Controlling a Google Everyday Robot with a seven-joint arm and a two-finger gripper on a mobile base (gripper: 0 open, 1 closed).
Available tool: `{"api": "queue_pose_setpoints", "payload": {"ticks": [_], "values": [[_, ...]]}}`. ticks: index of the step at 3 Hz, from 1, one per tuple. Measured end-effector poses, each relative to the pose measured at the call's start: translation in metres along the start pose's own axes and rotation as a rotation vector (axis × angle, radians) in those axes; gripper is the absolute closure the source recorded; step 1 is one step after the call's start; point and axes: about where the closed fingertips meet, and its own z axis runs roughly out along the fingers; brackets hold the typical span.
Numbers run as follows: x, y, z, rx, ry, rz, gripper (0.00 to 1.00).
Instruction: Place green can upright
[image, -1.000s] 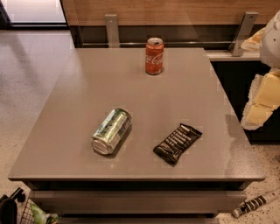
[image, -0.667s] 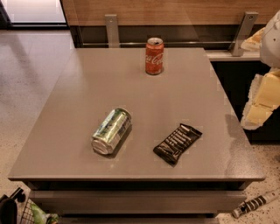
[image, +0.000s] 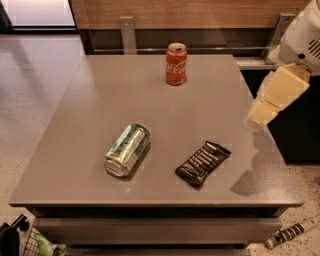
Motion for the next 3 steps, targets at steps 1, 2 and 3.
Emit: {"api": "queue_pose_setpoints", "payload": {"ticks": [1, 2, 3], "values": [[-0.022, 0.010, 0.004, -0.031, -0.044, 0.155, 0.00], [-0.043, 0.024, 0.017, -0.034, -0.044, 0.284, 0.00], [-0.046, 0.033, 0.036, -0.053, -0.068, 0.478, 0.00]]}}
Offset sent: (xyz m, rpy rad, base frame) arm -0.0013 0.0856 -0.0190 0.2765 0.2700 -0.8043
